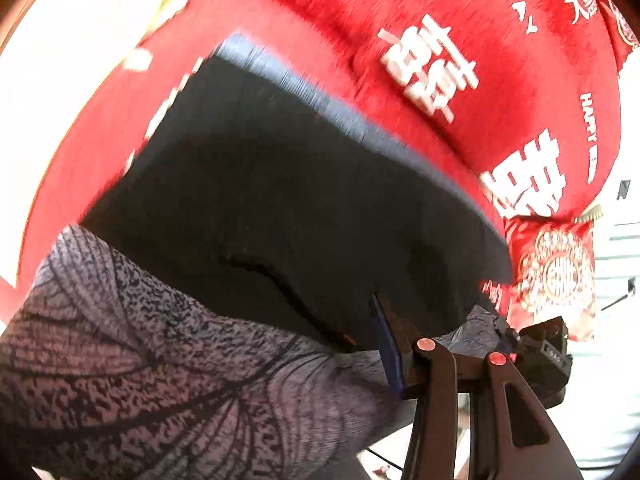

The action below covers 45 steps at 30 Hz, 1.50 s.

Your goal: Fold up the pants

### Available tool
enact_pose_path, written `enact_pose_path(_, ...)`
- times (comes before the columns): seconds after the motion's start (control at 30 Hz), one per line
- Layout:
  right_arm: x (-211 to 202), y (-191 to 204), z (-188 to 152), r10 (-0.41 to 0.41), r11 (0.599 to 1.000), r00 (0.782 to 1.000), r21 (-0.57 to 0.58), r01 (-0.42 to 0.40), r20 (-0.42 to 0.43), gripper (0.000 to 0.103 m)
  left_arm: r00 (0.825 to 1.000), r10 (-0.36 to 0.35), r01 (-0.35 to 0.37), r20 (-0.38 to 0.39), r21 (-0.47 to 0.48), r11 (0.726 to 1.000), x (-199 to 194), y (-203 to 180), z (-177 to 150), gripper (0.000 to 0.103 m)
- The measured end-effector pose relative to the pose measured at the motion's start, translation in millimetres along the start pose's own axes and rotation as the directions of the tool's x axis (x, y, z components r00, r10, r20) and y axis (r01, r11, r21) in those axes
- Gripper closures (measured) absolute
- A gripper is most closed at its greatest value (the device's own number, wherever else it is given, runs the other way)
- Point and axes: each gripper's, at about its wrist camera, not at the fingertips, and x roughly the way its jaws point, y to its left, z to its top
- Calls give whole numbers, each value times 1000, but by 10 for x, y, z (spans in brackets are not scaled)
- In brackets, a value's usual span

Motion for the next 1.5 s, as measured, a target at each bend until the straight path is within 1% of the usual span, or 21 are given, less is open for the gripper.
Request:
enact_pose_path(0.1,98,279,471,-14,1000,999,-16,14,-38,94,997,33,-34,63,9,999,-23,-179,394,52)
enact_pose_path(0.23,399,396,1059,-118,992,985,-55,111,-129,92,986,113,-114,126,4,993,179,-205,916,52)
enact_pose_path(0.33,646,218,1424,-201,977,966,-100,187,-162,92,954,243,-249,177,12,968,484,-138,1218,35)
enact_pose_path(0.47,1091,-52,1859,-334,939,928,-150,311,-166,91,934,317,-313,164,-53,948,923,7,1465,33)
enact_pose_path(0.5,1161,-109,1908,-357,930,918,-156,332,-172,91,917,349,-346,192,-51,937,983,-10,1498,28)
enact_pose_path(0.53,1208,-127,1947,-353,932,920,-154,329,-171,91,895,397,-395,203,-50,917,1006,-44,1519,23)
enact_pose_path(0.57,1201,-114,1965,-349,933,923,-151,327,-161,89,885,420,-419,201,-48,907,1008,-66,1531,23)
enact_pose_path(0.6,1188,-74,1958,-354,932,920,-152,330,-168,77,885,422,-422,198,-47,905,969,-93,1533,23)
enact_pose_path(0.63,1165,-30,1941,-353,931,919,-162,327,-175,57,884,418,-418,209,-45,907,903,-116,1514,23)
enact_pose_path(0.7,1071,149,1874,-348,925,923,-224,308,-164,43,868,431,-437,245,-33,899,707,-172,1455,23)
enact_pose_path(0.8,822,427,1695,-367,884,924,-348,313,-102,43,835,473,-487,281,-21,873,408,-231,1336,23)
enact_pose_path(0.9,782,570,1512,-365,856,924,-430,285,-114,47,826,497,-523,266,32,852,443,-309,1234,23)
enact_pose_path(0.97,924,589,1418,-414,819,898,-490,298,-146,49,822,520,-547,231,68,834,629,-351,1193,23)
enact_pose_path(1.07,1296,514,1390,-544,729,826,-569,380,-146,49,826,532,-554,185,94,827,1011,-398,1142,23)
enact_pose_path(1.13,1435,435,1467,-583,691,803,-595,410,-123,55,802,575,-592,163,84,802,1230,-373,1116,23)
enact_pose_path(1.17,1469,412,1547,-597,673,796,-602,430,-99,59,767,614,-635,186,88,767,1297,-383,1084,19)
enact_pose_path(1.23,1348,398,1713,-577,696,813,-562,446,-70,61,752,629,-655,196,119,746,1357,-394,1029,14)
enact_pose_path(1.33,1036,399,1947,-489,799,872,-419,431,-36,58,752,631,-658,193,148,738,1337,-380,961,12)
enact_pose_path(1.37,931,412,1971,-464,817,885,-401,415,-29,58,751,633,-659,189,151,737,1333,-374,945,11)
enact_pose_path(1.43,795,475,1933,-452,817,892,-405,411,-7,50,750,638,-661,176,149,736,1310,-352,917,10)
enact_pose_path(1.5,585,501,1837,-440,817,898,-412,403,8,48,742,650,-670,167,153,726,1323,-393,919,10)
